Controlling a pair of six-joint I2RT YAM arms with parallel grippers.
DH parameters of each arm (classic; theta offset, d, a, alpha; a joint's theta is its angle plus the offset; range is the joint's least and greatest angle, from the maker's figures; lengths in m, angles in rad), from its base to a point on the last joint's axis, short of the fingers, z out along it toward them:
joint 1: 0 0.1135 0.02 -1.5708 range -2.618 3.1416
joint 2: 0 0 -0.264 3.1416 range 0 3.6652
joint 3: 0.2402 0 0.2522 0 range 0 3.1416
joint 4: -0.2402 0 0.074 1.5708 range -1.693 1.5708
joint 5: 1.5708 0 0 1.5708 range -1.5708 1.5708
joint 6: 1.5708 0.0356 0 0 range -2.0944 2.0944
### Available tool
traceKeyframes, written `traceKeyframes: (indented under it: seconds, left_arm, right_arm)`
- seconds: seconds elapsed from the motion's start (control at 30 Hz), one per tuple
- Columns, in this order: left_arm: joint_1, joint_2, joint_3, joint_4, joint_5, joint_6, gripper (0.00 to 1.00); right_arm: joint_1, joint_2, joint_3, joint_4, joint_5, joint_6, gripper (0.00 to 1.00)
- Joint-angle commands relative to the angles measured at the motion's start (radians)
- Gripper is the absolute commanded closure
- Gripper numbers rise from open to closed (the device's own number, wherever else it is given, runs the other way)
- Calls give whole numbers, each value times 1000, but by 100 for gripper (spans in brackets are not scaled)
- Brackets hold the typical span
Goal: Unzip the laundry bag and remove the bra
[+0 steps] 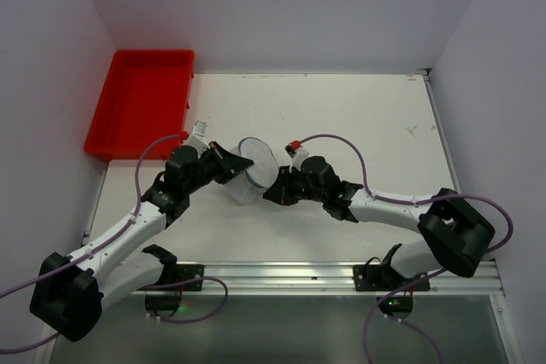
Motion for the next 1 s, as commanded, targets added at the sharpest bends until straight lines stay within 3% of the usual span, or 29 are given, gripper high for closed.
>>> traceKeyframes:
  seconds: [0.0,0.07,0.23,0.37,0.53,0.63,0.7,0.8,0.83,0.93,0.97]
  left_arm:
    - [-5,-23,52,34,32,-8,100]
    - [-2,-17,55,26,46,6,100]
    - [73,26,98,-29,103,79,100]
    - [124,119,209,-203,132,277,100]
    - [130,284,375,-298,239,474,100]
    - [130,360,444,-311,307,605,100]
    - [130,409,508,-359,270,639,100]
    - [131,431,520,-321,219,618,75]
    - [131,431,515,-304,236,603,51]
    - [131,402,464,-279,207,493,13]
    - [131,385,437,-267,177,427,9]
  right_arm:
    - [-10,-6,-1,82,20,-21,94]
    - [-20,-23,-12,79,22,-24,100]
    - [-86,-139,-54,-94,31,-85,100]
    - [-206,-248,-58,-252,-26,-168,100]
    - [-209,-337,11,-497,14,-302,100]
    - [-203,-336,28,-505,-64,-310,100]
    - [-176,-325,48,-498,-99,-281,100]
    - [-105,-284,89,-432,-96,-212,100]
    - [-87,-247,106,-408,-81,-186,100]
    - [-22,-183,167,-339,-20,-77,100]
    - [-2,-145,181,-332,2,-52,100]
